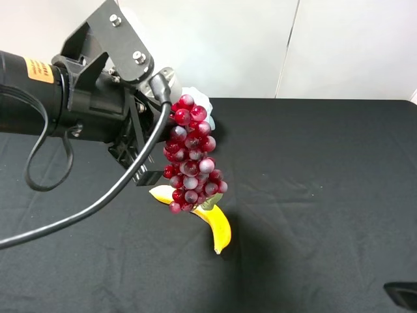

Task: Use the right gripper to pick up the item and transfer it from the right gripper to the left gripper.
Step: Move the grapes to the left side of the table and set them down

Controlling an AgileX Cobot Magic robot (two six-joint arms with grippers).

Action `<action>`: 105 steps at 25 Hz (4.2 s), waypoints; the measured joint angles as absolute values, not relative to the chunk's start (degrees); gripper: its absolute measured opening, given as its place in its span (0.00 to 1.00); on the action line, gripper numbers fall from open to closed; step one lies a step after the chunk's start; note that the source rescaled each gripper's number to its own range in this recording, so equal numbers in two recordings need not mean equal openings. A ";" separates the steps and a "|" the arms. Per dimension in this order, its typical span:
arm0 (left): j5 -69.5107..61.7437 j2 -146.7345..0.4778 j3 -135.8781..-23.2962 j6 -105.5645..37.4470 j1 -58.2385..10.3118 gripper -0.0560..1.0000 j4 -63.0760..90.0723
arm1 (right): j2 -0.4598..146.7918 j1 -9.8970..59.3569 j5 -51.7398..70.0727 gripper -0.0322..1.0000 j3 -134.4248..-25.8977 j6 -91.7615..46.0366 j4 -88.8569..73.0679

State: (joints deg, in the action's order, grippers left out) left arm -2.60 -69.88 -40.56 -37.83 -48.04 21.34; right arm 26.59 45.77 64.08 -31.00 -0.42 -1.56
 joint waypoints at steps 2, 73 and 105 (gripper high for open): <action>-2.60 -69.88 -40.56 -37.83 -48.04 0.09 21.34 | 22.87 45.77 63.87 1.00 -30.70 0.00 -1.52; -33.39 -69.92 -61.28 -15.49 -29.73 0.07 10.29 | -0.25 4.26 58.40 1.00 -28.54 5.13 3.57; -43.41 -94.90 -63.74 -8.51 -6.35 0.05 2.08 | -0.25 4.26 58.40 1.00 -28.54 5.13 3.52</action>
